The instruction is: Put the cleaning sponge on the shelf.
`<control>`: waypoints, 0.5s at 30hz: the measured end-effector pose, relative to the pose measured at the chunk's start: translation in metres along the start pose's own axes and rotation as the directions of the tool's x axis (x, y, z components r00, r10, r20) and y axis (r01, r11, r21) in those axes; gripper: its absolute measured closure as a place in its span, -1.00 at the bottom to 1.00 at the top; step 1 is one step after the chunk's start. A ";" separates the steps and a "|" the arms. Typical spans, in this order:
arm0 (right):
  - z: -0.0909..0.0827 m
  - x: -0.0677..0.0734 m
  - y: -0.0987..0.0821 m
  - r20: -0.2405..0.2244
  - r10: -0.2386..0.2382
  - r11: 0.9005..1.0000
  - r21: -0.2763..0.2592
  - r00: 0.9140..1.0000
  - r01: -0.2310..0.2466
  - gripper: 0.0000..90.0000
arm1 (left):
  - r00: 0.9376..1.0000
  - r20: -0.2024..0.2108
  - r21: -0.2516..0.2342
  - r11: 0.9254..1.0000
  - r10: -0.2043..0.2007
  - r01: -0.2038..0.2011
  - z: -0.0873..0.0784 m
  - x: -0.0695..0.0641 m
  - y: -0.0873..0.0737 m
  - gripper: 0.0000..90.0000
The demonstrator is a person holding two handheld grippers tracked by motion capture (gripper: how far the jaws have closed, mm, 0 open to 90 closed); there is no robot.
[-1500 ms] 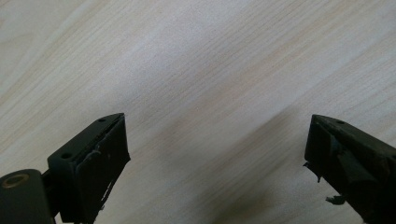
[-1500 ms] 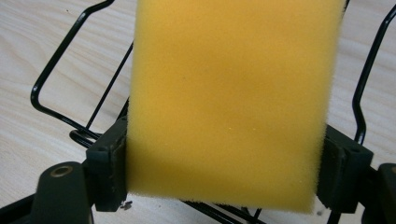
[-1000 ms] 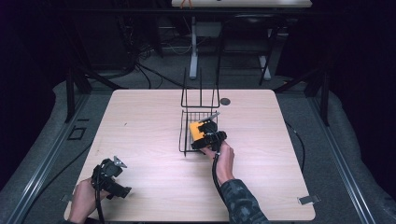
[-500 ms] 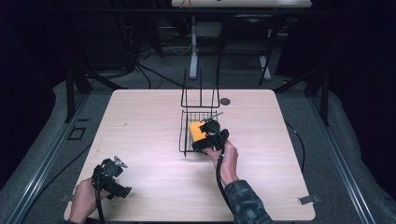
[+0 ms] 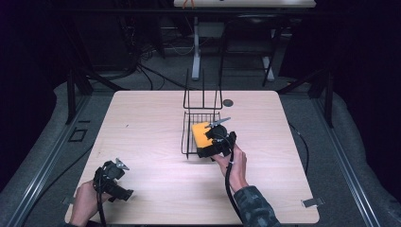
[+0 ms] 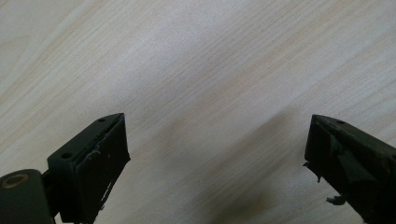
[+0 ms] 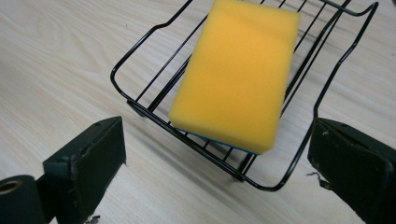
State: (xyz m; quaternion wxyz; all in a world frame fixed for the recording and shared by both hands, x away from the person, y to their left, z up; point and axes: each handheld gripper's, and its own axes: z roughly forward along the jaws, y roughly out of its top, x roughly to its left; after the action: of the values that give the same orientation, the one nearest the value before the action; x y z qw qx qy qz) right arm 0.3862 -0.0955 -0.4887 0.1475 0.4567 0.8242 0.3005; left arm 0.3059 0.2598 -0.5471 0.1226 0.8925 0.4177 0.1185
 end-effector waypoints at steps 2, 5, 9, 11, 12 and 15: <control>-0.005 0.000 -0.001 0.001 -0.006 1.000 -0.004 1.000 0.006 -0.92 | 1.000 0.002 0.000 1.000 0.001 -0.001 0.000 0.000 0.000 -0.86; -0.012 -0.001 -0.004 0.002 -0.013 1.000 -0.010 1.000 0.013 -0.92 | 1.000 0.001 0.002 1.000 0.000 0.000 0.000 0.000 0.000 -0.86; -0.021 -0.002 -0.008 -0.001 -0.023 1.000 -0.006 1.000 0.023 -0.93 | 1.000 0.001 0.003 1.000 0.000 0.000 0.000 0.000 0.000 -0.86; -0.025 -0.002 -0.011 0.007 -0.037 0.999 0.000 0.999 0.037 -0.93 | 1.000 0.001 0.003 1.000 0.000 0.000 0.000 0.000 0.000 -0.86; -0.028 -0.002 -0.012 0.007 -0.042 0.999 0.000 0.999 0.042 -0.93 | 1.000 0.001 0.003 1.000 0.000 0.000 0.000 0.000 0.000 -0.86; -0.039 -0.003 -0.018 0.018 -0.063 0.998 0.002 0.998 0.062 -0.93 | 1.000 0.001 0.002 1.000 -0.001 0.001 0.000 0.000 0.000 -0.86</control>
State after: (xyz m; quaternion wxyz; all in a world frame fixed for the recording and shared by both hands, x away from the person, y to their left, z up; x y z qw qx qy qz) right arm 0.3557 -0.1187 -0.4697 0.1637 0.4335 0.8370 0.2910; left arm 0.3063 0.2599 -0.5471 0.1218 0.8924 0.4183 0.1175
